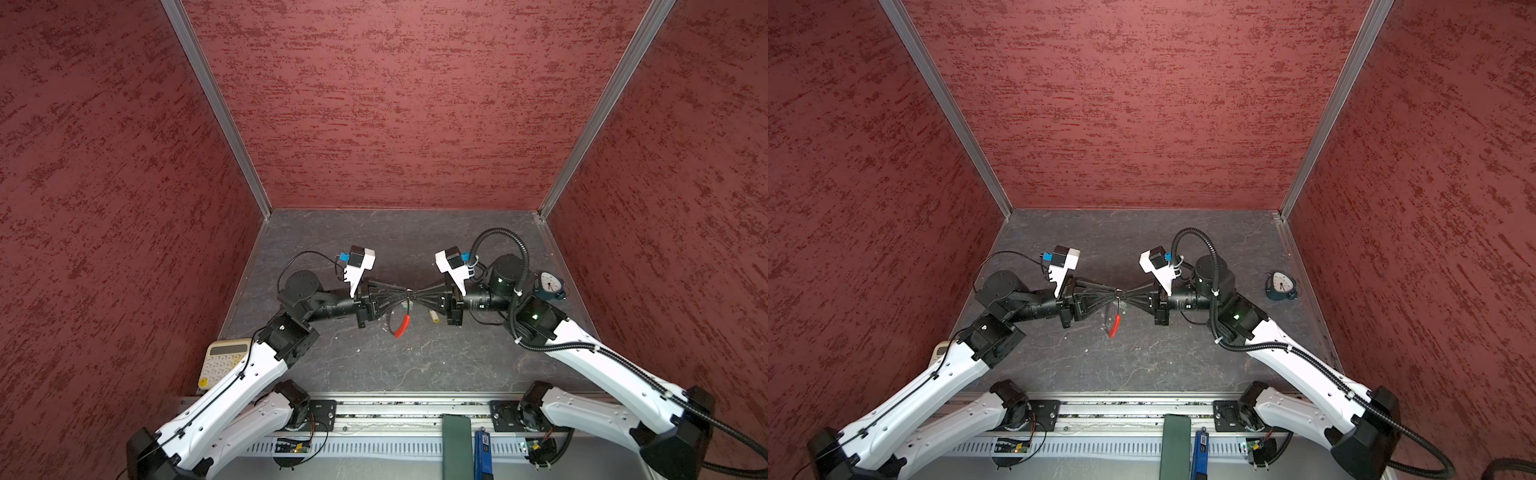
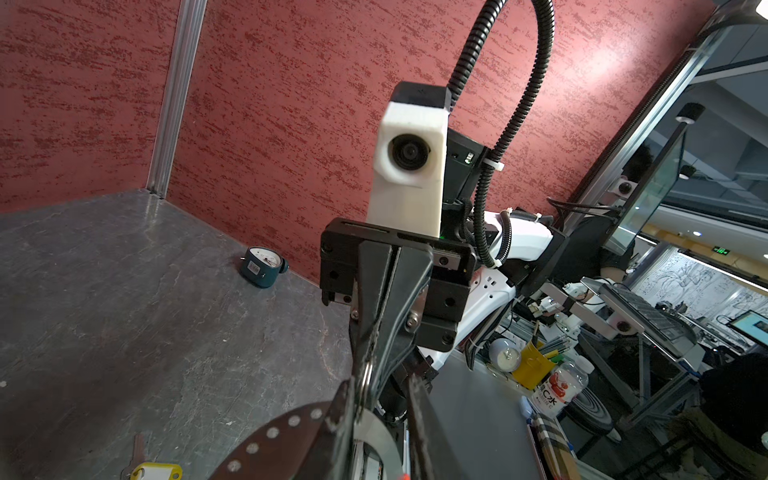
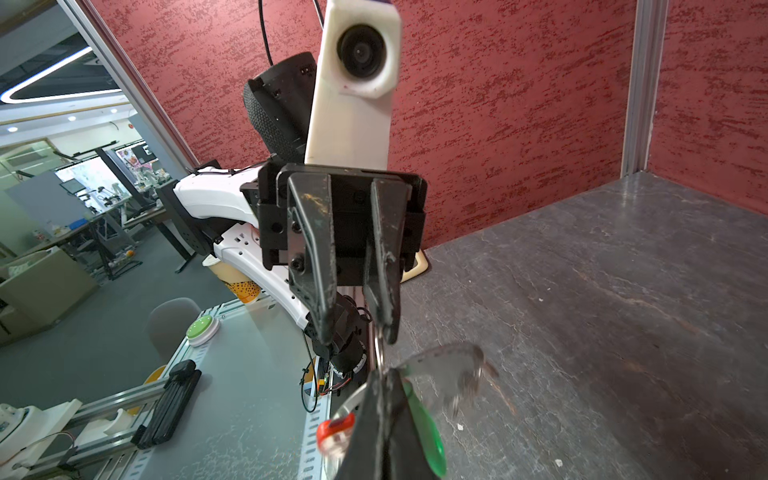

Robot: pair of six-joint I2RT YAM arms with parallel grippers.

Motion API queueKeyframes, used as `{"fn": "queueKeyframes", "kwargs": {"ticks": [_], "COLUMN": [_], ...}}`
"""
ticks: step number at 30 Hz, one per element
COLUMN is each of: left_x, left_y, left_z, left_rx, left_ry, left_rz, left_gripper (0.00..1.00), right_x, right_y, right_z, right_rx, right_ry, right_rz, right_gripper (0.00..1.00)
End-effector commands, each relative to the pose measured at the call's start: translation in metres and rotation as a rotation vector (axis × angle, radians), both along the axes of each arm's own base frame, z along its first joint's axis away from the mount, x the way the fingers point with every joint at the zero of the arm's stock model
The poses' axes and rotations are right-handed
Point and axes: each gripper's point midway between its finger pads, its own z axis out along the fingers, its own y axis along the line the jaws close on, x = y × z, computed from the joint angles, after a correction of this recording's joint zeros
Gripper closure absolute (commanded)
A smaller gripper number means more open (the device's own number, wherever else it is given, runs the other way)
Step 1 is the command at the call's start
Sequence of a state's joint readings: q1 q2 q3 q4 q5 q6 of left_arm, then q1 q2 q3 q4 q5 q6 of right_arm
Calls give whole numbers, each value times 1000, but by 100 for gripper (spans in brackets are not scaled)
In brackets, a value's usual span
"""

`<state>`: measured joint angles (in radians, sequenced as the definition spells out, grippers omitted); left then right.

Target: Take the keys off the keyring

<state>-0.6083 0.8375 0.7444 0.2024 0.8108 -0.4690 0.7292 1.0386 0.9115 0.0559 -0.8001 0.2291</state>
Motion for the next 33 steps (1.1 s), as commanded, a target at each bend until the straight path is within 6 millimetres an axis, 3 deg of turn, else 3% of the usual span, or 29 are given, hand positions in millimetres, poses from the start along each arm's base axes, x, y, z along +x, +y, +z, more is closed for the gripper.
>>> {"fn": "queueKeyframes", "kwargs": {"ticks": [1, 12, 18, 24, 33], "left_x": [-3, -1, -2, -2, -3], "left_y": [-1, -3, -5, -7, -10], "left_z": [10, 9, 7, 6, 6], "left_rx": [-9, -5, 0, 1, 0], "left_ry": [-43, -35, -29, -22, -23], "left_rz": [-10, -9, -15, -20, -25], "left_gripper": [78, 90, 85, 93, 90], "right_x": [1, 3, 6, 8, 11], "right_y": [0, 2, 1, 1, 1], "right_z": [9, 7, 8, 11, 13], "right_rx": [29, 12, 9, 13, 26], "right_ry": [-32, -24, -34, -43, -48], "right_rz": [3, 1, -15, -33, -48], "right_gripper": [100, 100, 100, 100, 100]}}
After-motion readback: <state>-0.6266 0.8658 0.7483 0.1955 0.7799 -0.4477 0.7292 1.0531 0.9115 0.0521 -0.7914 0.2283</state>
